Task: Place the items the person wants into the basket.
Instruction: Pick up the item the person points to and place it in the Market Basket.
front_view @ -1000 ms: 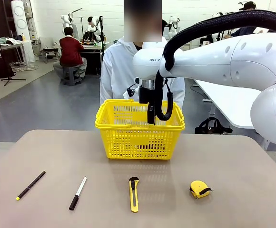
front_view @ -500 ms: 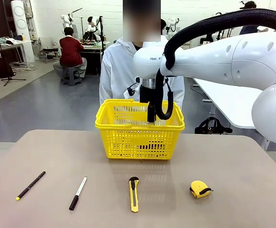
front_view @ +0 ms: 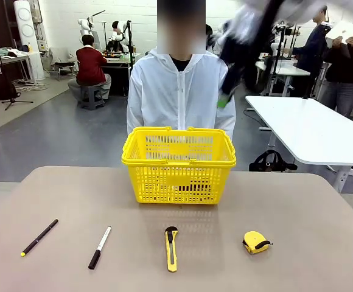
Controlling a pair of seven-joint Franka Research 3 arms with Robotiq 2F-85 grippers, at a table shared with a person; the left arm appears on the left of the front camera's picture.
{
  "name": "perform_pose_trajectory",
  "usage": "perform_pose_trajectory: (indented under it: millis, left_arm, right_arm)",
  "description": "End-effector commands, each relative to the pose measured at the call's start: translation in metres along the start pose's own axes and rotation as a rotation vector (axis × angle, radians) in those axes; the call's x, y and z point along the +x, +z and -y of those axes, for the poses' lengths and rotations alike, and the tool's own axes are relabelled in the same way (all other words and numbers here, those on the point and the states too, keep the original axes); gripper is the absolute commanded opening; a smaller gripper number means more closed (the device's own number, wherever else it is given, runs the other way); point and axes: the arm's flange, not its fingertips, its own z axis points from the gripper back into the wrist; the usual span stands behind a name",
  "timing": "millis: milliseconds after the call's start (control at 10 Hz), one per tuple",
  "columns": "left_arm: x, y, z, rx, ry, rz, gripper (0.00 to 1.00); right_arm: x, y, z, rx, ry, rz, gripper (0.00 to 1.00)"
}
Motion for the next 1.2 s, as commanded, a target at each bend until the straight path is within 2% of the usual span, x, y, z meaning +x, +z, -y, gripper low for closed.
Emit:
perform_pose_trajectory:
  millis: [0, 200, 500, 800, 1100]
  left_arm:
    - [-0.001, 0.001, 0.000, -0.012, -0.002, 0.005, 1.00]
    - [-0.001, 0.001, 0.000, -0.012, -0.002, 0.005, 1.00]
    - [-0.001, 0.001, 0.000, -0.012, -0.002, 0.005, 1.00]
    - [-0.001, 0.001, 0.000, -0.012, -0.002, 0.005, 1.00]
    - [-0.001, 0.001, 0.000, -0.012, -0.002, 0.005, 1.00]
  right_arm:
    - [-0.132, 0.051, -0.025, 0.020, -0.138, 0.179, 1.00]
    - [-0.234, 0.107, -0.055, 0.009, -0.244, 0.335, 1.00]
    - [-0.351, 0.128, -0.071, -0.025, -0.336, 0.569, 1.00]
    - [-0.408, 0.103, -0.061, -0.055, -0.419, 0.688, 1.00]
    - [-0.420, 0.098, -0.058, -0.037, -0.436, 0.672, 1.00]
